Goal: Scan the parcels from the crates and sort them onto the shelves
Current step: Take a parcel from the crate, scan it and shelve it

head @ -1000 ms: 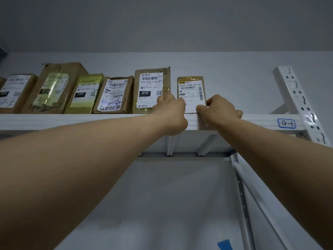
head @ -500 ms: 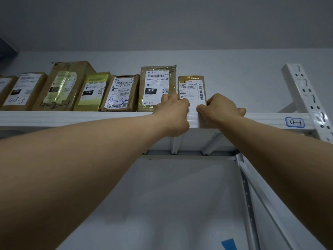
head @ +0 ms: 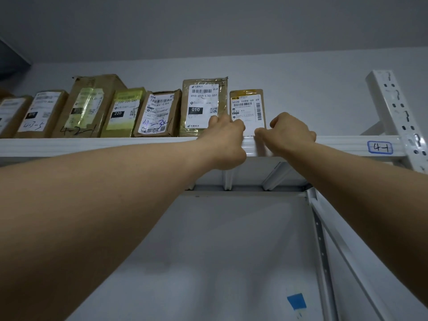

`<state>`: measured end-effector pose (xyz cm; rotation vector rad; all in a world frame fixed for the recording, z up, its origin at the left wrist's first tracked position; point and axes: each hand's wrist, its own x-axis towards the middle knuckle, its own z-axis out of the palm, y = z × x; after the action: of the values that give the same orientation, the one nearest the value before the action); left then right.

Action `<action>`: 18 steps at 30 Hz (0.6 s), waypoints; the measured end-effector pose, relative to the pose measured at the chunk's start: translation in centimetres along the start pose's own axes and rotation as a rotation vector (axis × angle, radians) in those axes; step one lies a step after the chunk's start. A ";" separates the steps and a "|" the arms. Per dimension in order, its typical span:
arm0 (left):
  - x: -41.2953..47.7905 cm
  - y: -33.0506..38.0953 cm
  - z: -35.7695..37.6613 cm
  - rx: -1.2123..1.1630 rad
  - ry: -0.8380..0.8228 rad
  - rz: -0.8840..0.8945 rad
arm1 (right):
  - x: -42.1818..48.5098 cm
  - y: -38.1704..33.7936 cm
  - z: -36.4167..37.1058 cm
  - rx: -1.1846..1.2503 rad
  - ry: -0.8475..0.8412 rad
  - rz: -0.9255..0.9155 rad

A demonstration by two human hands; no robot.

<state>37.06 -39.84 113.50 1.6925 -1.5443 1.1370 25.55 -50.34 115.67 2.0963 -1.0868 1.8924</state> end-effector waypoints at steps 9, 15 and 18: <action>-3.9 -0.5 -2.6 0.115 -0.015 -0.002 | -6.3 -0.4 -2.5 -0.062 0.031 -0.080; -11.2 -2.4 -5.6 0.252 -0.096 0.030 | -15.4 0.5 -5.5 -0.165 -0.115 -0.059; -17.0 -3.3 -6.8 0.274 -0.189 0.063 | -22.1 1.4 -6.4 -0.199 -0.242 0.035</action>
<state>39.37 -25.19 102.30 1.9934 -1.6247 1.3016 20.33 -38.61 96.56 2.2431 -1.3076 1.4998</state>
